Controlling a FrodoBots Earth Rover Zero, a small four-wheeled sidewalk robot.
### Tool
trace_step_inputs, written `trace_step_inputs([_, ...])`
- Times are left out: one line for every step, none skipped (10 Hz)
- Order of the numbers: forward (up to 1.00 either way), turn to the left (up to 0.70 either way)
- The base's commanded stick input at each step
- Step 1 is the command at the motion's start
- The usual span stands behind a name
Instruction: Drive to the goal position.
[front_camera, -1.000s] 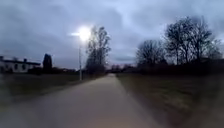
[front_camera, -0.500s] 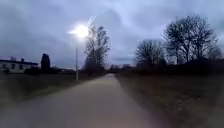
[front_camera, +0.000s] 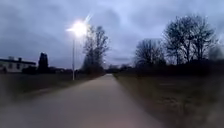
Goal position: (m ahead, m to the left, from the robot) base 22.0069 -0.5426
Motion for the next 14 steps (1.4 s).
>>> trace_step_inputs([1.0, 0.04])
trace_step_inputs([1.0, 0.04])
trace_step_inputs([1.0, 0.04])
trace_step_inputs([1.0, 0.04])
trace_step_inputs([1.0, 0.04])
trace_step_inputs([1.0, 0.04])
trace_step_inputs([1.0, 0.04])
trace_step_inputs([1.0, 0.04])
trace_step_inputs([1.0, 0.04])
trace_step_inputs([1.0, 0.04])
trace_step_inputs([1.0, 0.04])
trace_step_inputs([1.0, 0.04])
trace_step_inputs([1.0, 0.04])
trace_step_inputs([1.0, 0.04])
